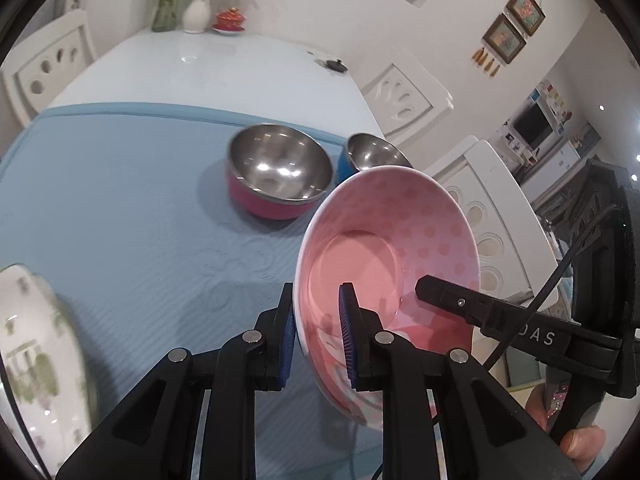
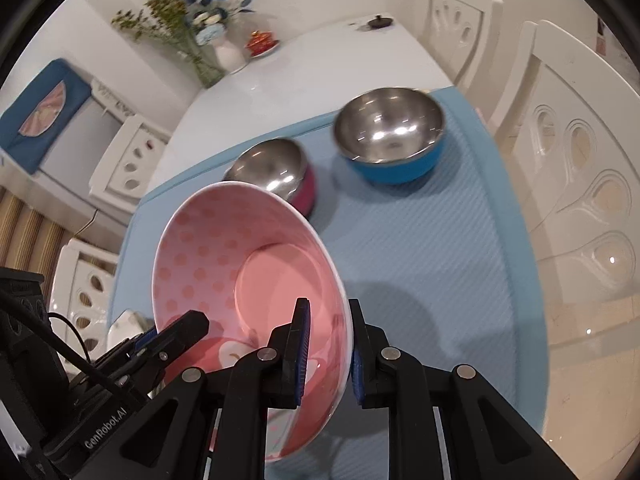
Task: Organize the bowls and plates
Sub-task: 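Carry the pink bowl toward the plate stack, lower it onto the cloth, release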
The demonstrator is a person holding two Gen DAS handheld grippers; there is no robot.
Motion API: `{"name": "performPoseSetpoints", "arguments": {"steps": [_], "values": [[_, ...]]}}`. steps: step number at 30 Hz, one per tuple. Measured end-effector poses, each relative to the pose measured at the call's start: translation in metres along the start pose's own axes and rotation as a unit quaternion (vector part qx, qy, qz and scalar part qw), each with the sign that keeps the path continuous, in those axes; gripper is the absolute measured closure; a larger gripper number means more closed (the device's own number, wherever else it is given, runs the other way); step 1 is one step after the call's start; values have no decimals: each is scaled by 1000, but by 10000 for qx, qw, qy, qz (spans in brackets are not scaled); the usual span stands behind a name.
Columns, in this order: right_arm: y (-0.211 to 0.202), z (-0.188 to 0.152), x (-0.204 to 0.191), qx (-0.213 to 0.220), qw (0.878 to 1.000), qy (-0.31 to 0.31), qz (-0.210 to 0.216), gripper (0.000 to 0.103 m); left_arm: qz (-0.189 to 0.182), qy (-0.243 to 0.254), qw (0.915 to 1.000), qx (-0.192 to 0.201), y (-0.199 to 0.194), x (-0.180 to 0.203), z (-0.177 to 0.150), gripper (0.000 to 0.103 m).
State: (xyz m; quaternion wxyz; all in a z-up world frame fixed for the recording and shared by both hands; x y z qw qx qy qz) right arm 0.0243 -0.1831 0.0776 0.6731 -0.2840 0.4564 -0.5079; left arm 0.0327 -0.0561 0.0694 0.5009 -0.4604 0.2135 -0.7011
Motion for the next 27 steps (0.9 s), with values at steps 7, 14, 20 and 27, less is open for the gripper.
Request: {"name": "performPoseSetpoints", "arguments": {"steps": [7,14,20,27], "values": [[10,-27,-36,-277,9989,86,368,84,281,-105,9995,57,-21,-24,-11,86],[31,-45,-43,-663,9970,89,396,84,396,-300,9987,-116,-15,-44,-35,86],[43,-52,-37,-859,9957,143,315,84,447,-303,9981,-286,-3,-46,-48,86],[52,-56,-30,-990,9944,266,275,83,487,-272,9975,-427,5,-46,-55,86]]}}
Point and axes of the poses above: each gripper's, at about its wrist camera, not at the fingertips, and y roughly the way its jaws point, x to its right, z to its top, the point moved 6 cm from there along y, roughly the way its jaws point, and after that the axes turned 7 degrees about -y, right-handed, at the moved point
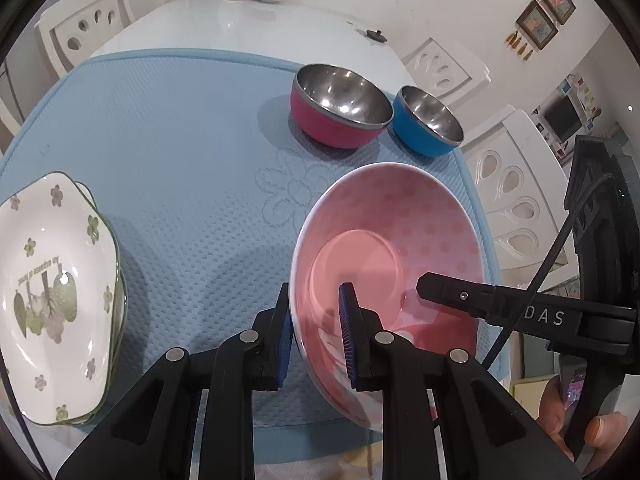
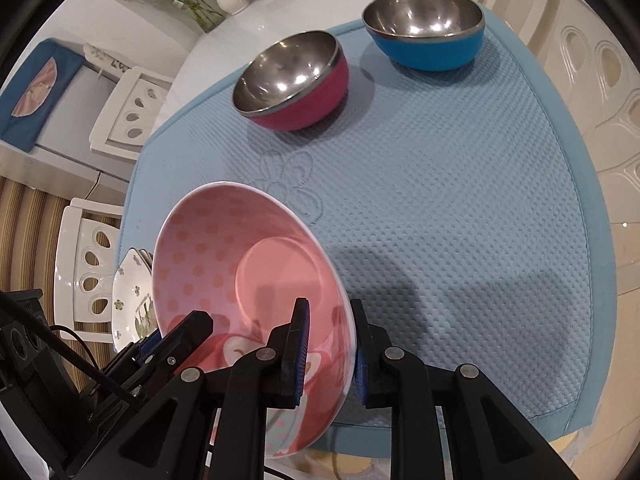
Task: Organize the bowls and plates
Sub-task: 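Carry the pink bowl toward the plate stack, lower it onto the cloth, release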
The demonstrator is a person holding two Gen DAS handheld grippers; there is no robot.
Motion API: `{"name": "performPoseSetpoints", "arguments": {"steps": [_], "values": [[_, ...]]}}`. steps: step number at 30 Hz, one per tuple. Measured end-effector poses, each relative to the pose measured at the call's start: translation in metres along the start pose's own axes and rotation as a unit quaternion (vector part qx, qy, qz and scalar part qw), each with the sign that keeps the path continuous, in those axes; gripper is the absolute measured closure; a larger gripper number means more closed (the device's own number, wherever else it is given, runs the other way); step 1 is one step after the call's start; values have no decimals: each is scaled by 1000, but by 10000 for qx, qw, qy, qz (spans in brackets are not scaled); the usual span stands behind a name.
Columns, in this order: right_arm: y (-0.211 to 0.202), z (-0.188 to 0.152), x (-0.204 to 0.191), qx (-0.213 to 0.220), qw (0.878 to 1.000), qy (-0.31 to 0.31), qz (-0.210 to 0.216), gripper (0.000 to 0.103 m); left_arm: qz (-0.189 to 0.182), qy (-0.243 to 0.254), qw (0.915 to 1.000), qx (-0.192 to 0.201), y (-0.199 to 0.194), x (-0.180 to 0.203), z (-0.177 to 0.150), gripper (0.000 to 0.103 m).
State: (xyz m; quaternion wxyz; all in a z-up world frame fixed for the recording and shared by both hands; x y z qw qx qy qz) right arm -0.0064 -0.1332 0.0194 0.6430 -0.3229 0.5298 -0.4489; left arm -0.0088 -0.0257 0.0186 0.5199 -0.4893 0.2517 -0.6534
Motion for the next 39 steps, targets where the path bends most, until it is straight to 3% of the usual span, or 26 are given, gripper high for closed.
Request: {"name": "performPoseSetpoints", "arguments": {"steps": [14,28,34,37,38,39], "values": [[28,-5,0,-346,9993,81,-75,83,116,-220,9995,-191,23,-19,-3,86],[9,4,10,-218,9996,158,102,83,380,-155,9992,-4,11,-21,8,86],[-17,9,13,61,9998,192,84,83,582,-291,9974,306,-19,-22,15,83],[-36,14,6,339,9993,179,47,83,497,-372,9967,525,-40,-17,19,82],[-43,16,3,451,9989,137,26,83,440,-371,9967,574,-46,-14,21,80],[-53,18,-1,593,9982,87,-12,82,407,-345,9967,604,-51,-11,22,72]]}}
Point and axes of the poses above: each gripper's, at about its wrist camera, not at the fingertips, and y roughly the way its jaws point, x to its right, z to its top, the point moved 6 cm from there along y, roughly the way its jaws point, and after that the axes turned 7 degrees about -y, right-handed, at the moved point
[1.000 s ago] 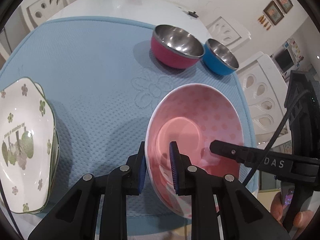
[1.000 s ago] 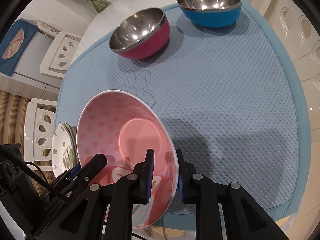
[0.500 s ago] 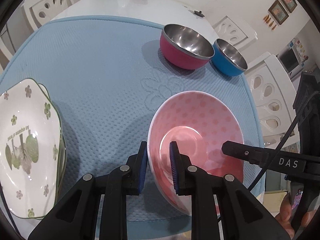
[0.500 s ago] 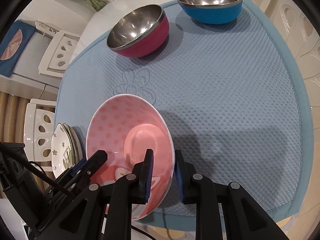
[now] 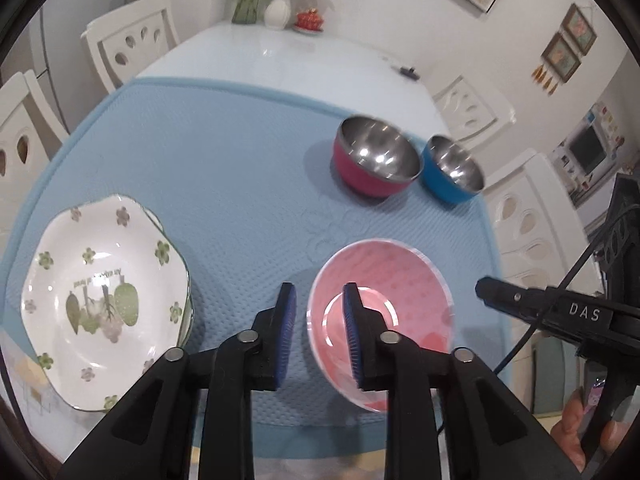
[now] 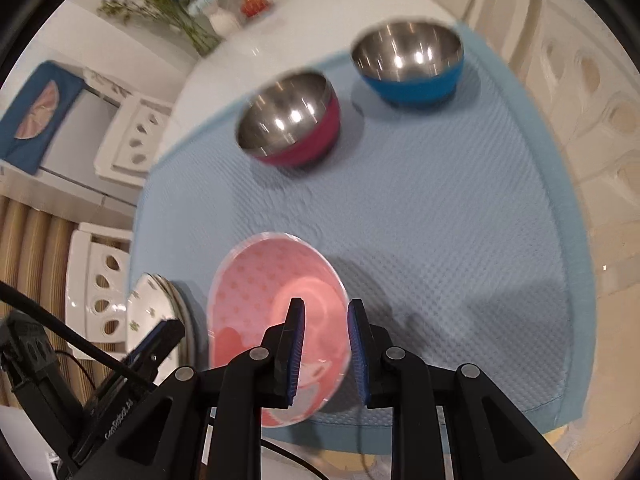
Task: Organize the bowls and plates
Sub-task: 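Carry the pink bowl toward the plate stack, lower it onto the cloth, release, then move both tools to the magenta steel bowl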
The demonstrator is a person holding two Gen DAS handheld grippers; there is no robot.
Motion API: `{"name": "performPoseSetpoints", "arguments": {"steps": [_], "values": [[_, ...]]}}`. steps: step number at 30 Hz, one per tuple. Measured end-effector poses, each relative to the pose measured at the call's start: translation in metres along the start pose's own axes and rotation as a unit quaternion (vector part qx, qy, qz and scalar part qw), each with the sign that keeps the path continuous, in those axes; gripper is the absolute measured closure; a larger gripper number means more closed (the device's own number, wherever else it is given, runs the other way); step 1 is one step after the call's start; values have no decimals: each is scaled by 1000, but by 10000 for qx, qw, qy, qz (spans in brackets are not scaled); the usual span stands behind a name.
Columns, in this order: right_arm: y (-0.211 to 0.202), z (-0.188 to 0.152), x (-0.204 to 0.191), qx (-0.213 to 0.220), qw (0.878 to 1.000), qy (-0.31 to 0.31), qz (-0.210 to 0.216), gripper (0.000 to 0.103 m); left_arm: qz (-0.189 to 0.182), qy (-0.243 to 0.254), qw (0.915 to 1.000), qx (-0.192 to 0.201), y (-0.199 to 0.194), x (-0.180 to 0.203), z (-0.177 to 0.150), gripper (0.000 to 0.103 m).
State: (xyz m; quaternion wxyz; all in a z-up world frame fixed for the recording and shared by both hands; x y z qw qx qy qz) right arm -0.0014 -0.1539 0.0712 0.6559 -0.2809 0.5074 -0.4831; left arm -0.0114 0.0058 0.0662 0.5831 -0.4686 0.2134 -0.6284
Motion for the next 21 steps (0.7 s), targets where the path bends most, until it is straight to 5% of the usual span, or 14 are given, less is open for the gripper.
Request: {"name": "performPoseSetpoints", "arguments": {"steps": [2,3,5,12,16,21], "values": [[-21,5,-7,307,9995,-101,-70,73,-97,124,9998,95,-11,7,5,70],[-28,5,-11,442,9989,-140,-98,56,-131,236,9995,148,-16,11,8,70],[-45,7,-17,774,9965,-223,-202,39,-162,427,9987,226,-21,19,12,69],[-82,0,-49,1334,9853,-565,-905,33,-391,1056,9922,535,-52,29,12,66],[-91,-12,-72,1514,9750,-824,-1402,31,-224,1454,9860,783,-76,19,8,66],[-92,-30,-99,1493,9683,-948,-1763,29,-306,1448,9845,939,-104,-3,4,47]]}}
Point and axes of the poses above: each gripper's, at about its wrist camera, not at the fingertips, and y roughly the way its jaws point, x to its right, z to its top, the point moved 6 cm from there along y, roughly the way its jaws point, and after that the axes turned 7 degrees about -y, right-handed, at the moved point
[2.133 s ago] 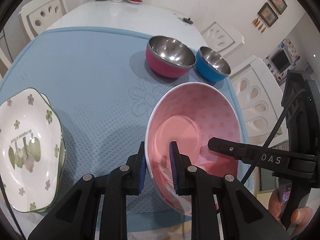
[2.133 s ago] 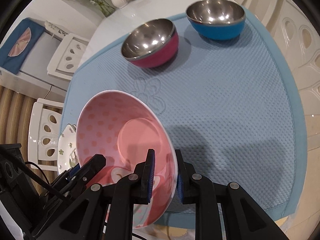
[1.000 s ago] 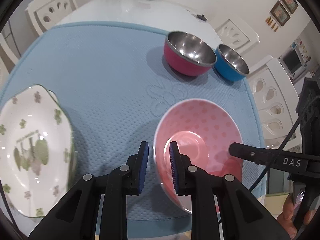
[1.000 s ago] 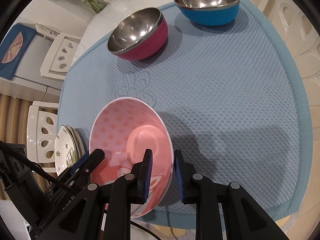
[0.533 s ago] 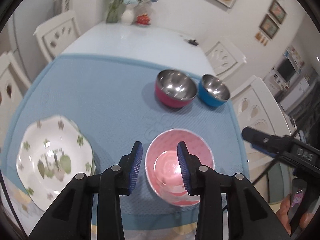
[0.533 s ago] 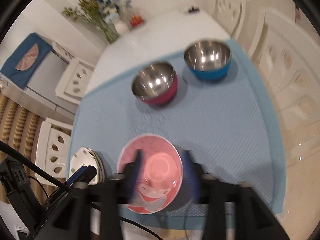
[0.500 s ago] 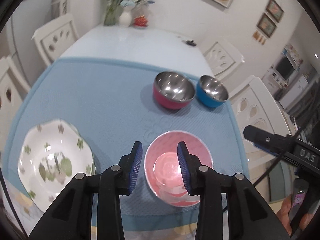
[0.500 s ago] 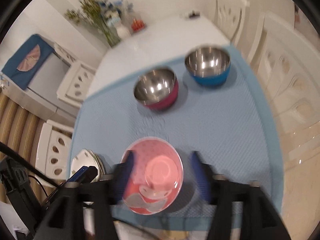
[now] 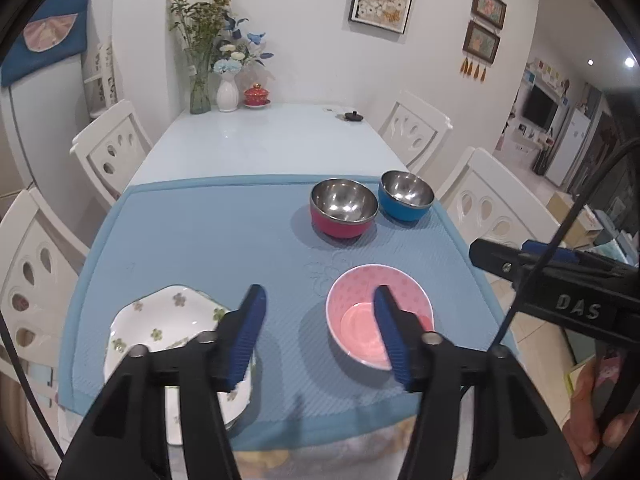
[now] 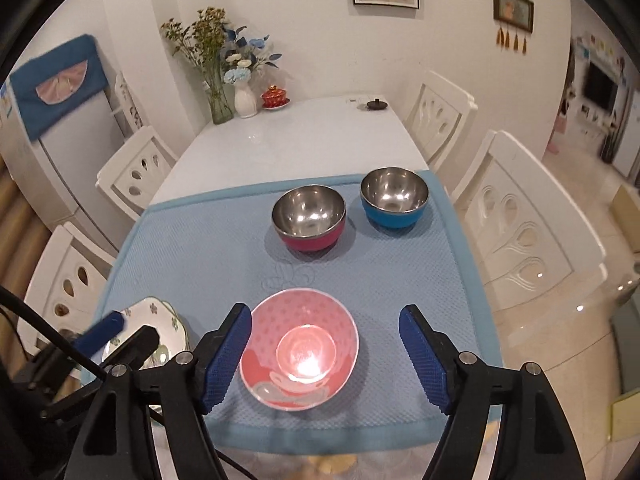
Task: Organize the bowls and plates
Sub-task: 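Move both tools to the magenta steel bowl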
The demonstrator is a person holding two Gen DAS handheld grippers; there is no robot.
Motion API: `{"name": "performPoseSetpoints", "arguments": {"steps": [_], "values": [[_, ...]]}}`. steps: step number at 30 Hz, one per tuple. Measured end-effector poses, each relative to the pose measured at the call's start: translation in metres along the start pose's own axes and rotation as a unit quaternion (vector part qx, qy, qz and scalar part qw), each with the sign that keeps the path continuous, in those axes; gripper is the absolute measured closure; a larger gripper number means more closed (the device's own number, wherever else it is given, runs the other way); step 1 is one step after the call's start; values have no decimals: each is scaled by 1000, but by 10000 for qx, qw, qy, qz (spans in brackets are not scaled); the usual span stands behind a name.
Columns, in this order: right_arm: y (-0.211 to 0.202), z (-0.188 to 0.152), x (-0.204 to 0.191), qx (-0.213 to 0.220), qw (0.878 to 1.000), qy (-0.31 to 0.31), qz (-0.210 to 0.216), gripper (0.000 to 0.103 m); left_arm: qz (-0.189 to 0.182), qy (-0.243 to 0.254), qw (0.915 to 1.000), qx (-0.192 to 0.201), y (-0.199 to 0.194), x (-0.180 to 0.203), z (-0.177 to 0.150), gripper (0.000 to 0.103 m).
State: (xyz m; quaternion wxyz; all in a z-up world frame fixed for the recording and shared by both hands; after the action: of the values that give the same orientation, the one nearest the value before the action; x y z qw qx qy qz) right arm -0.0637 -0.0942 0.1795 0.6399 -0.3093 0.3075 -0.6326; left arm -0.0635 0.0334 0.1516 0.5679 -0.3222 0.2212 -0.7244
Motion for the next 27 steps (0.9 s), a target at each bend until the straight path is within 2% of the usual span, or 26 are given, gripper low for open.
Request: {"name": "performPoseSetpoints", "arguments": {"steps": [5,11,15,20,24,27], "values": [[1,-17,-11,-465,9981,117,-393,24,-37,-63,9999,107,-23,-19,-5,43],[-3,-40,-18,-648,9961,422,-423,24,-81,-253,9996,90,-30,-37,-12,43],[-3,-46,-25,-745,9952,322,-547,24,-155,-403,9991,23,-26,-40,-13,43],[6,-40,-32,-774,9955,254,-491,24,-102,-388,9992,60,-20,-37,-9,43],[21,-23,-34,-773,9960,108,-444,24,16,-387,9992,96,-7,-38,7,43],[31,-9,-29,-788,9960,82,-410,24,16,-430,9990,135,8,-36,27,36]]}}
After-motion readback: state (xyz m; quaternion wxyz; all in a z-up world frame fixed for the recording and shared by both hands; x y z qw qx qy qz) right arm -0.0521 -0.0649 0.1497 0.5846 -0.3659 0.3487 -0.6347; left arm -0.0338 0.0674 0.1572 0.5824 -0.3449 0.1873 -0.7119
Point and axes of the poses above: each gripper's, at about its wrist camera, not at the fingertips, and y roughly the way its jaws point, x to its right, z to its top, the point moved 6 cm from there along y, roughly the way its jaws point, and after that the axes turned 7 degrees about -y, right-handed, at the moved point
